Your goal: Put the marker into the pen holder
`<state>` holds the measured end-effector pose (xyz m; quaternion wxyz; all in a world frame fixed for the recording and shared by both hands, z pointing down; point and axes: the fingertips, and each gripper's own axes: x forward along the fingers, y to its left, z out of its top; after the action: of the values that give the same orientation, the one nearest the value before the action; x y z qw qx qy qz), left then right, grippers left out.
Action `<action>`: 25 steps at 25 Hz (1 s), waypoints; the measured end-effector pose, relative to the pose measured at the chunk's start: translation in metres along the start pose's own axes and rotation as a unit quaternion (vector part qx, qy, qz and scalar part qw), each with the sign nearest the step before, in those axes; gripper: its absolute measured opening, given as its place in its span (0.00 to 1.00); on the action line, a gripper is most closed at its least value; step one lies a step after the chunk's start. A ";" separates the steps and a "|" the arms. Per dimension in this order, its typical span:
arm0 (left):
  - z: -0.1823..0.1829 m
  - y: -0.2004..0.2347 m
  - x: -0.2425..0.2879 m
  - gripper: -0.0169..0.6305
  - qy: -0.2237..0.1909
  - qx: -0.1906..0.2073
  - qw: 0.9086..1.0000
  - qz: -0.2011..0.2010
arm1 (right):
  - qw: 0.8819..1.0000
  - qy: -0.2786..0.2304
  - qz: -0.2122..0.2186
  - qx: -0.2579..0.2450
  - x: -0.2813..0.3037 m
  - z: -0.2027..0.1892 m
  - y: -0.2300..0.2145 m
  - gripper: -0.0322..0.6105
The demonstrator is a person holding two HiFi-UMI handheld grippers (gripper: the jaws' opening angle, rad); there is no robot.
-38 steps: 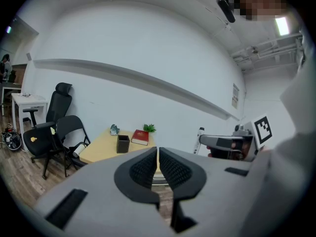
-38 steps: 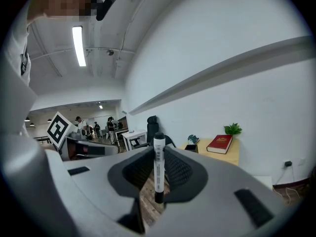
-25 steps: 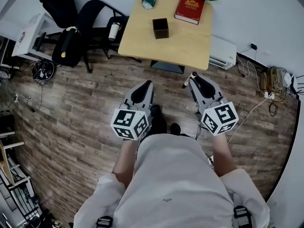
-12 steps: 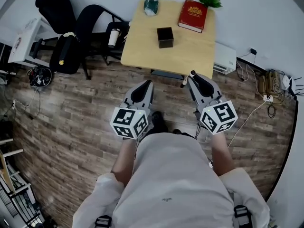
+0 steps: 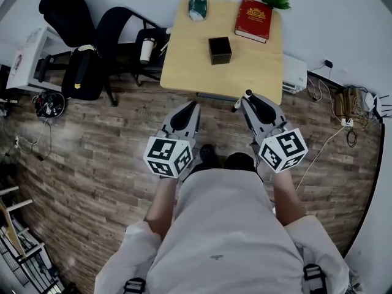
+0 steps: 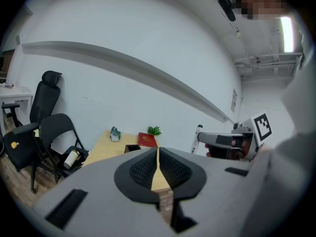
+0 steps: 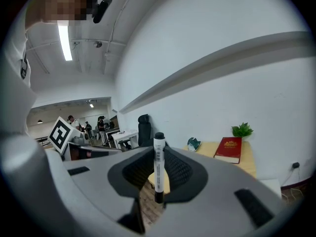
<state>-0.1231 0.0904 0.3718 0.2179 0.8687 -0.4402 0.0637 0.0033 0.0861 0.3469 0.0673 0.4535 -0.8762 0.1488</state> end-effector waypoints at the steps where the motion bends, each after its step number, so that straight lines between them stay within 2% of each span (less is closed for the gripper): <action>1: 0.000 0.004 0.000 0.05 0.001 -0.001 1.000 0.001 | 1.000 0.002 0.001 0.000 0.003 -0.001 0.002 0.16; 13: -0.008 0.019 0.024 0.05 0.017 -0.017 1.000 -0.002 | 1.000 0.019 0.000 0.013 0.026 -0.010 -0.015 0.16; 25: 0.031 0.048 0.083 0.05 0.012 -0.019 0.999 0.027 | 0.999 0.022 0.028 0.015 0.088 0.018 -0.070 0.16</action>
<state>-0.1129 -0.0093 0.3844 0.2375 0.8516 -0.4618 0.0712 0.0095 -0.0255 0.3660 0.0757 0.4265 -0.8844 0.1739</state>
